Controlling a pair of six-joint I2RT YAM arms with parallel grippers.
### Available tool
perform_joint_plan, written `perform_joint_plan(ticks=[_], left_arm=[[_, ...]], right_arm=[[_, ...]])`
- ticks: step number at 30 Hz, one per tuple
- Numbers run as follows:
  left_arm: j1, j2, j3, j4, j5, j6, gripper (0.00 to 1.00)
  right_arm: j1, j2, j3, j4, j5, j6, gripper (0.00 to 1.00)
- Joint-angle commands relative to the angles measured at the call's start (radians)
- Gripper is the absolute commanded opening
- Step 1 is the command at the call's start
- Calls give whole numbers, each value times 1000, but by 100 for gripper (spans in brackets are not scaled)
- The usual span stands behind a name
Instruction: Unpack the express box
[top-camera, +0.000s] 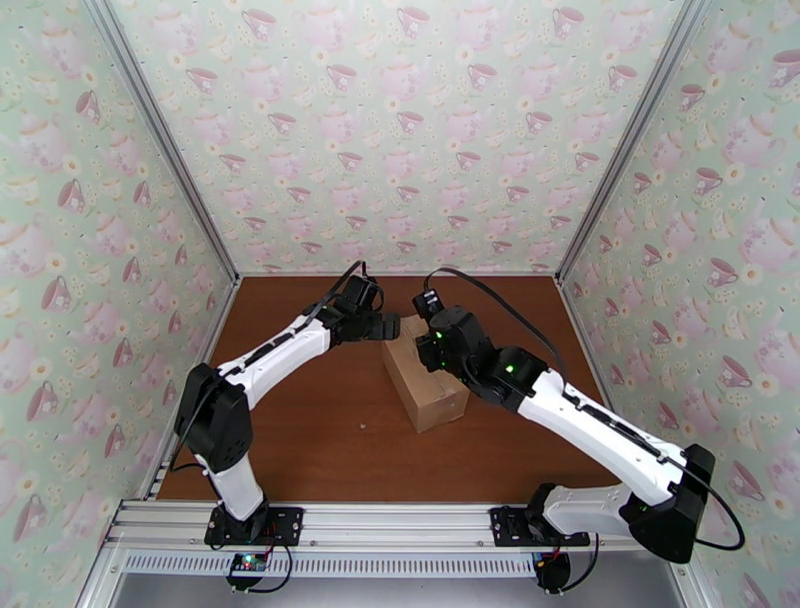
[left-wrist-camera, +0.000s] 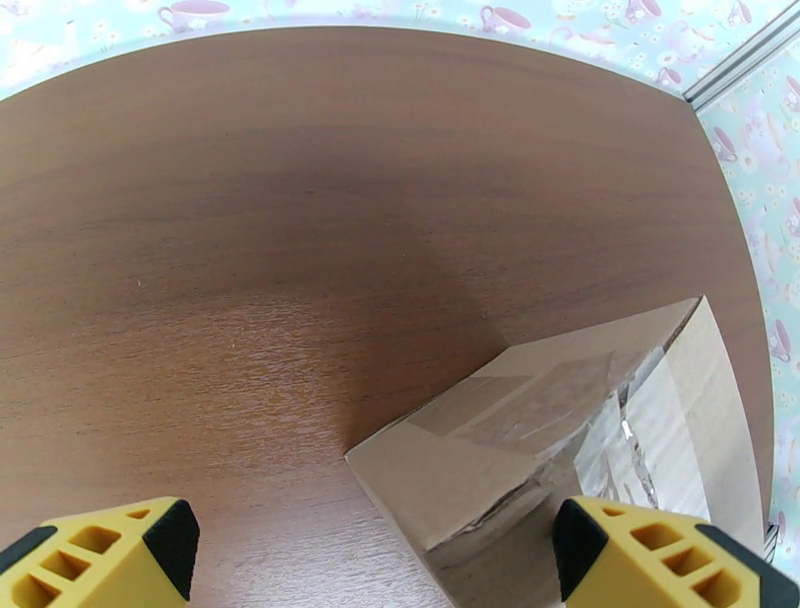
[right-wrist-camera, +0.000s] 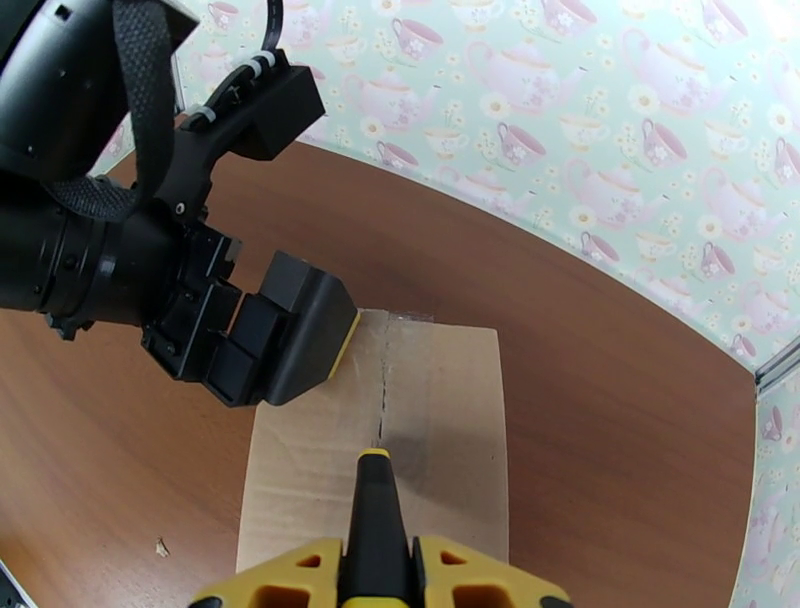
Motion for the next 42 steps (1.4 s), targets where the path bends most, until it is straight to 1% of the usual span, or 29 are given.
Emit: perform_joint_plan(ticks=[1,19,32,42], left_arm=[[-2,10,-9,-47,-36,19,100],[-1,3,-10,-54,-40,20,100],[-2,-6,-6,-59,-42,17,100],[-38,-43,45,-41,9,33,100]], right_arm=[[5,-16,-35,22,34,-35,0],[50,-18,-14,-14,135,-82,0],[68,26,-29,-19,129,-105,0],[84,13,-40,-27,120,-96,0]])
